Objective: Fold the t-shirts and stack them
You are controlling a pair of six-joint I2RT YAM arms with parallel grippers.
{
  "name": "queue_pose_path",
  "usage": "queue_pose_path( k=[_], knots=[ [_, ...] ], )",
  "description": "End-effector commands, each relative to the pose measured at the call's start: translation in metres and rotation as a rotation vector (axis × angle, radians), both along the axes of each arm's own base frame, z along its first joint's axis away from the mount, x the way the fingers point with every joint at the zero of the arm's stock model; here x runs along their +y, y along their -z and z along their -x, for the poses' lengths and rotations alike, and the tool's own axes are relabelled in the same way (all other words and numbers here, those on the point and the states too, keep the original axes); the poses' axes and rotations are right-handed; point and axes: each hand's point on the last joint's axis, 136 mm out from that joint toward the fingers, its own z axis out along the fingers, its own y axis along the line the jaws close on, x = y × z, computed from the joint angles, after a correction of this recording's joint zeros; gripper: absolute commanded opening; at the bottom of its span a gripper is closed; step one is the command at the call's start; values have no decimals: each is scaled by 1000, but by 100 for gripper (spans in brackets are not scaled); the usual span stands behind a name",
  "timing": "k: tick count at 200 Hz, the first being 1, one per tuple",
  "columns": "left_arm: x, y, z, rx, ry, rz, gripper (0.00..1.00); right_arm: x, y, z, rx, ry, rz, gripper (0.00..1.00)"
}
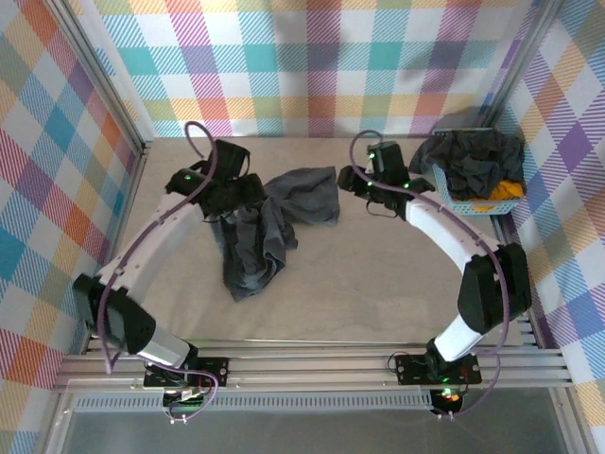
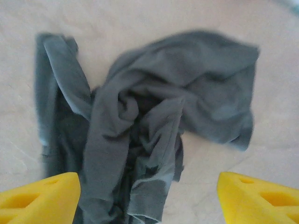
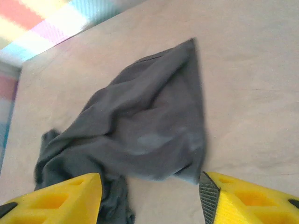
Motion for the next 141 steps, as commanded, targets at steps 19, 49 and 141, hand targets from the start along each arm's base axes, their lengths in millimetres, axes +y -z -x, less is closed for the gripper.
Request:
queue_pose_path(
  k=[19,49,141],
  knots=[
    [-2,87,7,307,-62,7,70,39,73,14,327,-61,-143,55],
    [35,111,19,393,-196,-97,69,59,117,18,496,-44,-188,53],
    [47,135,64,484,-284,90,58,47,160,8,588,50,-95,4]
  ],
)
